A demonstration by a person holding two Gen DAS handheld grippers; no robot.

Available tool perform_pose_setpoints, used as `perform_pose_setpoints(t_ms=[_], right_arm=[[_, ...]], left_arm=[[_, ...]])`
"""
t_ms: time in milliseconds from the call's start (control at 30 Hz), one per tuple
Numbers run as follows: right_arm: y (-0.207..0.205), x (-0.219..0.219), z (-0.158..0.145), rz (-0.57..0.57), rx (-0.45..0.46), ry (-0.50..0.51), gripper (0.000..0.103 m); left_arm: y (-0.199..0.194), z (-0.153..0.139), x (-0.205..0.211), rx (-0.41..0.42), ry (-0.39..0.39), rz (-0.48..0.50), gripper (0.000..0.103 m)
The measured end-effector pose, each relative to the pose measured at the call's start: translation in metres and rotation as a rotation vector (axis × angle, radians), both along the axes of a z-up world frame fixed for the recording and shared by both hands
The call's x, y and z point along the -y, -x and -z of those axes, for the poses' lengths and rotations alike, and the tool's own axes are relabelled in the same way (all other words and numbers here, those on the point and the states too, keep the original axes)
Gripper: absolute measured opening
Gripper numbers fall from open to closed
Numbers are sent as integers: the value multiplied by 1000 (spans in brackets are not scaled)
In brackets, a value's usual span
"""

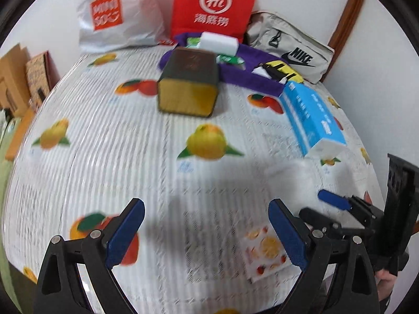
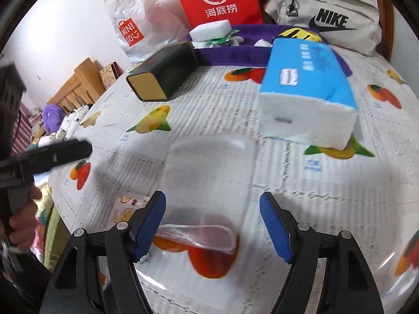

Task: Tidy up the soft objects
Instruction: 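Withdraw both open tools from the towel toward the white mesh net bag, then close the right tool on the white mesh net bag and lift it, then grasp the fruit-print sachet with the left tool while the right tool holds the net bag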

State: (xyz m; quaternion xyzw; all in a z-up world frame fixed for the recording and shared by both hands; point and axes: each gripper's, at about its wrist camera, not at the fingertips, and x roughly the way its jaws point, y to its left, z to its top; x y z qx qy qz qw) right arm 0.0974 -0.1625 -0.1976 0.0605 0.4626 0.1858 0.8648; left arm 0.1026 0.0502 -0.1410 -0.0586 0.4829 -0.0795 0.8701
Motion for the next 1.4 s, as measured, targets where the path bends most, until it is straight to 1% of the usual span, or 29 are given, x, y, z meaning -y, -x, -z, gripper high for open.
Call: perform_pose_setpoints(t_ms=[33, 100, 233, 300, 467, 600, 667, 700, 733, 767, 800, 833, 900, 933, 1000, 1067, 1133, 1233, 1300, 1400], right_arm=[[1, -3, 0, -1, 11, 6, 80], [-1, -10, 2, -1, 24, 26, 81], [-5, -16, 3, 7, 34, 41, 91], [-6, -19, 4, 13, 35, 43, 94], [-11, -33, 7, 32, 61, 123, 96], [-11, -44, 10, 56, 95, 203, 95], [-10, -48, 11, 68, 122, 234, 89], [-10, -48, 10, 64, 130, 232, 81], [-9, -47, 9, 64, 135, 230, 67], [-9, -43, 7, 71, 142, 231, 60], [-8, -41, 6, 78, 145, 230, 46], [-8, -36, 6, 85, 148, 225, 30], [-8, -24, 5, 92, 144, 195, 12], [-8, -18, 5, 86, 136, 167, 9], [-6, -7, 5, 76, 119, 108, 7], [-2, 1, 4, 71, 113, 91, 7], [3, 9, 3, 85, 110, 105, 7], [12, 23, 0, 111, 102, 94, 7], [18, 34, -4, 127, 110, 80, 7], [25, 45, -10, 154, 131, 91, 7]], left_arm=[[3, 3, -4, -5, 4, -10, 95], [6, 8, -9, -10, 15, -25, 95], [9, 13, -11, -5, 40, -29, 95], [8, 18, -10, -11, 41, -30, 95], [5, 30, -10, -44, 22, -41, 95], [3, 37, -15, -67, 15, -61, 95], [3, 39, -15, -64, 10, -62, 95], [3, 39, -15, -62, 3, -63, 95], [3, 39, -15, -63, 1, -63, 95], [3, 39, -14, -63, -1, -63, 95], [3, 39, -13, -61, 2, -60, 95], [3, 39, -13, -61, 5, -56, 95], [3, 39, -11, -61, 6, -45, 95], [4, 39, -9, -61, 6, -41, 95], [6, 38, -5, -60, 20, -20, 95], [9, 38, 3, -57, 33, 12, 95], [12, 38, 13, -62, 39, 43, 95], [20, 39, 33, -60, 5, 87, 96], [26, 41, 48, -44, -32, 117, 96], [35, 45, 70, -19, -111, 149, 96]])
